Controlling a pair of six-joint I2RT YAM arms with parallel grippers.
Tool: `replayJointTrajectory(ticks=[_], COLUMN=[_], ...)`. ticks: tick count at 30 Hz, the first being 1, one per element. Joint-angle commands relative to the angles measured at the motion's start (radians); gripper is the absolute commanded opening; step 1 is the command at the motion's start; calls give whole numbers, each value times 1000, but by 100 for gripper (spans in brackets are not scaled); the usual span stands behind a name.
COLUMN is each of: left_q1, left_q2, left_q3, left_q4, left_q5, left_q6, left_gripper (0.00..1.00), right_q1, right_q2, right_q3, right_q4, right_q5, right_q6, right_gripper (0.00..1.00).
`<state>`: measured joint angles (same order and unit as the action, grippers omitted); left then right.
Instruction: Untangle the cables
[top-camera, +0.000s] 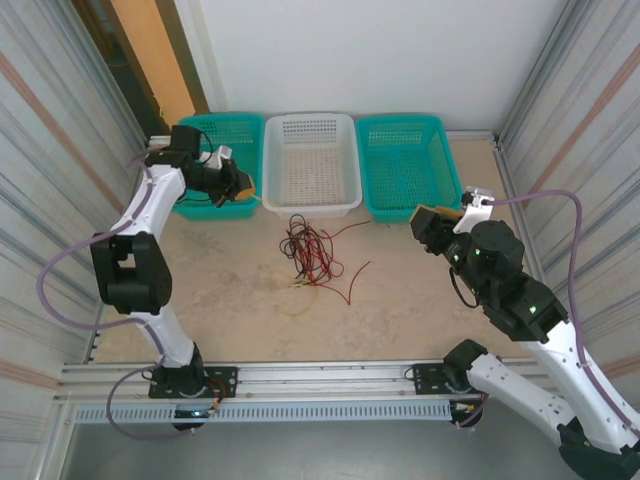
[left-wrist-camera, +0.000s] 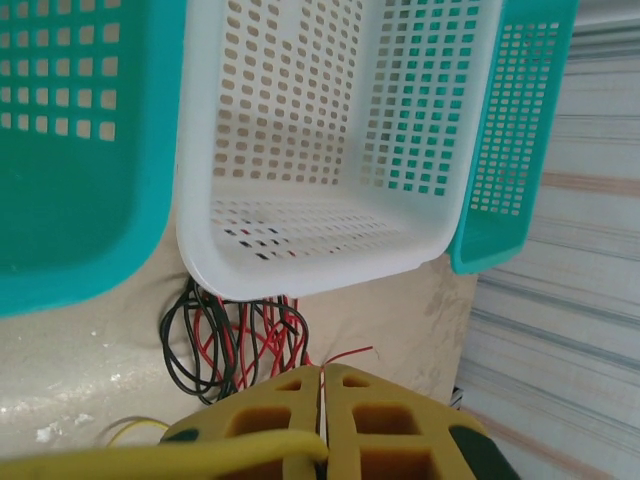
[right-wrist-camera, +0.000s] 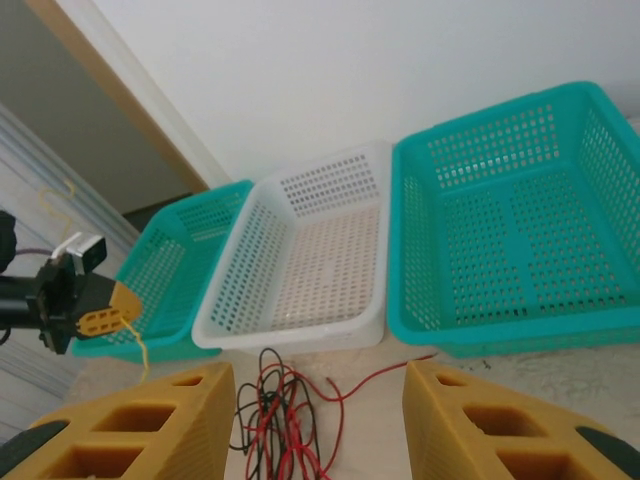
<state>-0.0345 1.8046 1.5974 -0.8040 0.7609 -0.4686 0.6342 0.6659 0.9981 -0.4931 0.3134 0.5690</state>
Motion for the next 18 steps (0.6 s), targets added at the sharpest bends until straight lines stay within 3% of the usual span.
replayJointTrajectory(ticks=[1, 4, 5, 10, 18], left_q1=[20, 45, 51, 69, 74], left_q2=[22, 69, 82, 116, -39], left_q3=[100, 147, 158, 183, 108], left_q4=[-65, -89, -95, -101, -57], left_q5=[36, 40, 39, 68, -30], left_q6=[93, 105, 105, 98, 38], left_gripper=[13, 44, 48, 56, 55], right_q1=[-5, -5, -5, -2, 2], right_q2=[-11, 0, 4, 2, 32], right_q3=[-3, 6, 9, 16, 14], right_q4=[-9, -11, -12, -9, -23], right_q5=[-3, -4, -5, -13, -33], right_q6=[18, 15, 17, 23, 31], right_gripper=[46, 45, 45, 37, 41])
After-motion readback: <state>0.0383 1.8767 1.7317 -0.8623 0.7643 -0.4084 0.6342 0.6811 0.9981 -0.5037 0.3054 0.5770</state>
